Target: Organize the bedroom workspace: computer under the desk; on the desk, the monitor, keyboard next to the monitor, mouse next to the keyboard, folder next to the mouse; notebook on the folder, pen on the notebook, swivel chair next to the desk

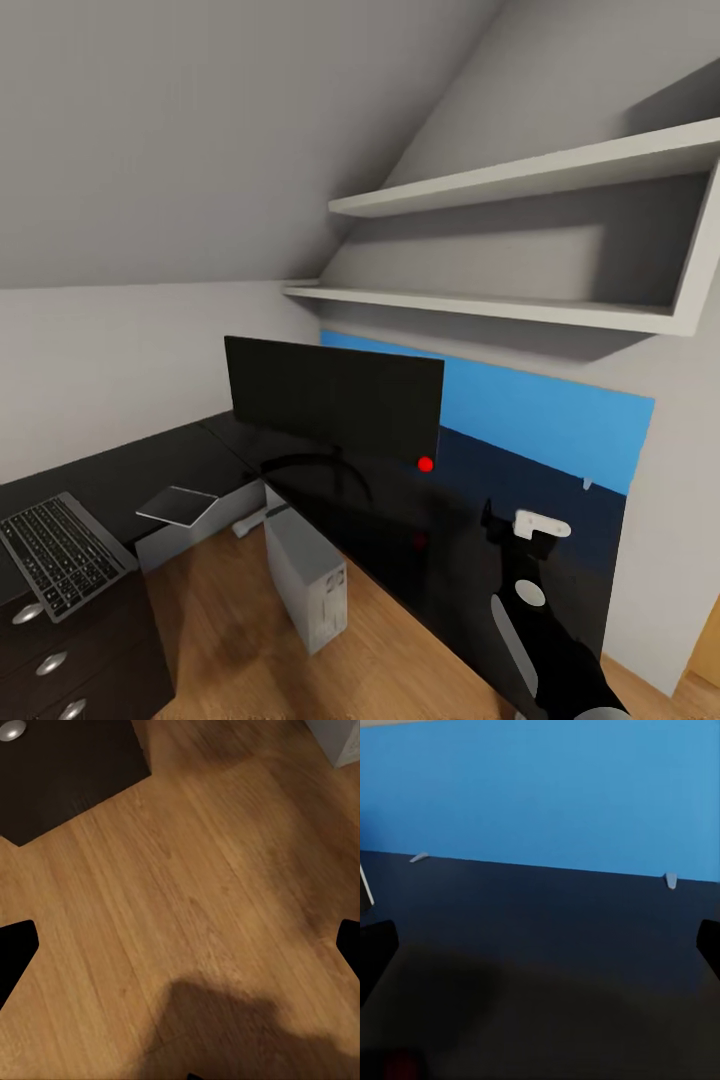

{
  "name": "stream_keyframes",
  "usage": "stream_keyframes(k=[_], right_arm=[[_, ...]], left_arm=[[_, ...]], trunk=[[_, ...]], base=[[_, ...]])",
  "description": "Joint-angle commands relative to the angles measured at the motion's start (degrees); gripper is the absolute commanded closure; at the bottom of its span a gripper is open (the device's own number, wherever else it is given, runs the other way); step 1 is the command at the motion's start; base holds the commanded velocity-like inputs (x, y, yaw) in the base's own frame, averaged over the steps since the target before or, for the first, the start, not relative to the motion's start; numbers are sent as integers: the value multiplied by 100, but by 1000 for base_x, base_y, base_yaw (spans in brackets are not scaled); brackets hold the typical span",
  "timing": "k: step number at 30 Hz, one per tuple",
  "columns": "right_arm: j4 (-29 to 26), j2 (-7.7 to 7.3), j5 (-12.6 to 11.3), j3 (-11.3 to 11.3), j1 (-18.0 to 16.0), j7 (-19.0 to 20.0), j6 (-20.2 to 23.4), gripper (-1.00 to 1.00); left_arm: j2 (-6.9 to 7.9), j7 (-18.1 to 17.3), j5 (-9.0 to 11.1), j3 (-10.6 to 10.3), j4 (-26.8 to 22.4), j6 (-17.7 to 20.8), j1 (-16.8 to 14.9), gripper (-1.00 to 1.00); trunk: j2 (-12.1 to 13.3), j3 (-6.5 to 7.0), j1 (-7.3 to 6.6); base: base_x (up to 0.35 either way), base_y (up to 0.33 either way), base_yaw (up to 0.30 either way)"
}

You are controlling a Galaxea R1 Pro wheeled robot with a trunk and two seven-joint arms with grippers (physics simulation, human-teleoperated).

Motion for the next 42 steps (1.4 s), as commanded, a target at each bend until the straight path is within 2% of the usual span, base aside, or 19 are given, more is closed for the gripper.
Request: stream_keyframes(k=[1,19,30,42], right_arm=[[3,-2,-44,13,-5,-19,-34,-100],[3,-2,-44,20,-5,-17,-34,-100],[3,-2,-44,22,-5,-16,-32,-100],[3,-2,-44,22,-5,-16,-29,-100]], left_arm=[[1,26,48,-50,3,-19,-4,-100],[2,26,48,-50,3,-25,-4,-100],[1,25,48,-50,3,-44,-4,-100],[6,26,48,-50,3,-44,-4,-100]], trunk=[[-5,-16,0],[-5,-176,0],[-5,-274,0],[-5,-381,0]], base=[[0,0,0],[3,0,0],[241,0,0],[45,0,0]])
